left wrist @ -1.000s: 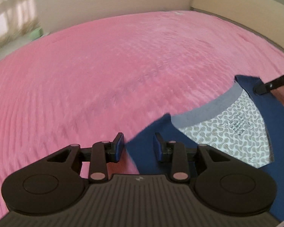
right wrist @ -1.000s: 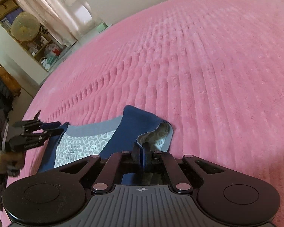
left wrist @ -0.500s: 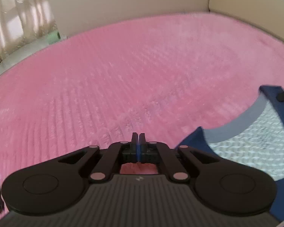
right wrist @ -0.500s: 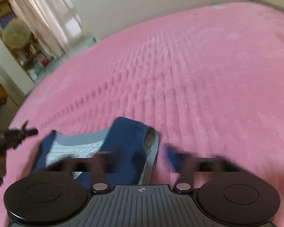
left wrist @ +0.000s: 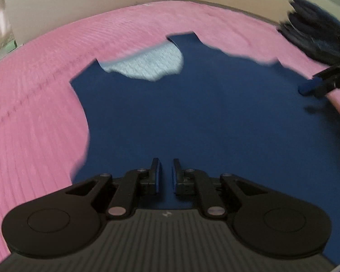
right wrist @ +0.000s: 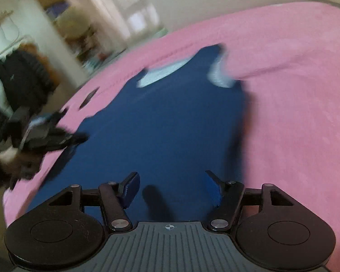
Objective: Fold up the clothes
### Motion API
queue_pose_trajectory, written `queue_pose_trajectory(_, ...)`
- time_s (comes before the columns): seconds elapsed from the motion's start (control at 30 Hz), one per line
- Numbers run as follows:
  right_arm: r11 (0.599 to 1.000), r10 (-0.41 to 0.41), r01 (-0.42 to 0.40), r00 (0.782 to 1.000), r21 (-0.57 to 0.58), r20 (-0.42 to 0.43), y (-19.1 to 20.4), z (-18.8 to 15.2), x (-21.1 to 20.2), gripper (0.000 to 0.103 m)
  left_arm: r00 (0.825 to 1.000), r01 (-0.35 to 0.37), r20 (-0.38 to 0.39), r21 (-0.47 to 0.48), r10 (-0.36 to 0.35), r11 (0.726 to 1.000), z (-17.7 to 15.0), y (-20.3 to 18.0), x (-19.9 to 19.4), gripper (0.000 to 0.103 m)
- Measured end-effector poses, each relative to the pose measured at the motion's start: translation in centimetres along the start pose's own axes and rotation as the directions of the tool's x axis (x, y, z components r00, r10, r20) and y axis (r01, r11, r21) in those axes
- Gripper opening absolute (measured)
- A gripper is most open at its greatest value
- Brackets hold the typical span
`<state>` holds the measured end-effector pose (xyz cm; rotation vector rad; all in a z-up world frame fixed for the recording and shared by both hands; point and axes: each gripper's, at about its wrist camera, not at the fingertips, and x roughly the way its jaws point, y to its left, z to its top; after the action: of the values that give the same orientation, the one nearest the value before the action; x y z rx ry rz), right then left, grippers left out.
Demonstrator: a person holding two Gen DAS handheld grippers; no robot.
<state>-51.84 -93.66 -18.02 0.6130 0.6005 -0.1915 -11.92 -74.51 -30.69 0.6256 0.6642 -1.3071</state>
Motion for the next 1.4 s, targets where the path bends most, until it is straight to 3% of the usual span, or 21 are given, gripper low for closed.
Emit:
queue_pose_trajectory(0.03, 1.000, -0.008, 0.007, 0.999, 0.030, 0.035, -0.5, -0.4, -1.0, 0.059, 1.000, -0.021, 0.010, -0.007, 0.021, 1.000, -0.9, -0.2, -0.6, 0.008)
queue_pose_trajectory(0.1, 0.992, -0.115, 0.113, 0.992, 0.048, 0.055, -0.5, -1.2, -2.2, 0.060, 0.998, -0.063, 0.028, -0.020, 0.064, 0.998, -2.5, -0.6, -1.7, 0.009)
queue_pose_trajectory(0.17, 0.991, -0.132, 0.131, 0.988, 0.022, 0.085, 1.4, -2.4, -3.8, 0.060, 0.993, -0.110, 0.034, -0.030, 0.111, 0.994, -4.0, -0.6, -2.9, 0.009)
queue_pose_trajectory(0.27, 0.987, -0.154, 0.157, 0.979, -0.015, 0.131, 4.2, -4.3, -6.4, 0.060, 0.991, -0.125, 0.031, -0.052, 0.127, 0.991, -7.0, -2.6, -5.7, 0.008)
queue_pose_trajectory(0.33, 0.993, -0.112, 0.117, 0.983, -0.030, 0.144, 7.1, -6.8, -8.3, 0.060, 0.991, -0.129, 0.027, -0.067, 0.131, 0.989, -9.1, -4.3, -7.7, 0.008)
queue_pose_trajectory(0.43, 0.995, -0.096, 0.095, 0.992, 0.013, 0.079, 10.0, -11.4, -9.9, 0.060, 0.990, -0.135, 0.020, -0.090, 0.137, 0.987, -12.2, -6.8, -10.8, 0.008)
queue_pose_trajectory(0.53, 0.985, -0.169, 0.169, 0.986, 0.013, 0.000, 11.1, -15.6, -10.6, 0.061, 0.990, -0.140, 0.014, -0.113, 0.143, 0.984, -15.4, -9.3, -13.8, 0.008)
queue_pose_trajectory(0.73, 0.974, -0.226, 0.226, 0.974, 0.001, 0.025, 13.0, -17.8, -13.7, 0.061, 0.985, -0.170, -0.013, -0.167, 0.170, 0.971, -22.6, -13.6, -20.9, 0.008)
queue_pose_trajectory(0.83, 0.967, -0.254, 0.254, 0.967, -0.004, 0.037, 14.0, -19.0, -15.3, 0.067, 0.979, -0.202, -0.015, -0.129, 0.202, 0.971, -24.5, -15.2, -23.7, 0.011)
queue_pose_trajectory(0.87, 0.965, -0.263, 0.263, 0.964, -0.006, 0.041, 14.3, -19.4, -15.8, 0.080, 0.977, -0.210, -0.006, -0.104, 0.211, 0.972, -24.8, -15.9, -24.5, 0.013)
queue_pose_trajectory(0.9, 0.962, -0.272, 0.273, 0.961, -0.008, 0.045, 14.6, -19.7, -16.3, 0.086, 0.976, -0.215, 0.009, -0.074, 0.216, 0.974, -25.1, -16.7, -25.1, 0.014)
queue_pose_trajectory(1.1, 0.952, -0.270, 0.270, 0.963, -0.147, 0.020, 16.5, -21.1, -15.7, 0.086, 0.973, -0.221, 0.084, 0.097, 0.213, 0.971, -25.4, -20.9, -26.1, 0.021)
queue_pose_trajectory(1.17, 0.951, -0.274, 0.274, 0.961, -0.145, 0.022, 15.9, -21.3, -15.7, 0.086, 0.970, -0.238, 0.095, 0.161, 0.225, 0.958, -25.3, -22.0, -25.7, 0.029)
queue_pose_trajectory(1.27, 0.950, -0.301, 0.303, 0.953, -0.073, 0.032, 14.0, -21.1, -16.2, 0.086, 0.984, -0.172, 0.036, 0.005, 0.172, 0.985, -24.8, -20.1, -25.1, 0.030)
queue_pose_trajectory(1.4, 0.935, -0.355, 0.356, 0.935, -0.008, 0.013, 11.7, -20.1, -16.9, 0.086, 0.995, -0.095, 0.004, -0.177, 0.098, 0.980, -24.4, -17.6, -24.4, 0.029)
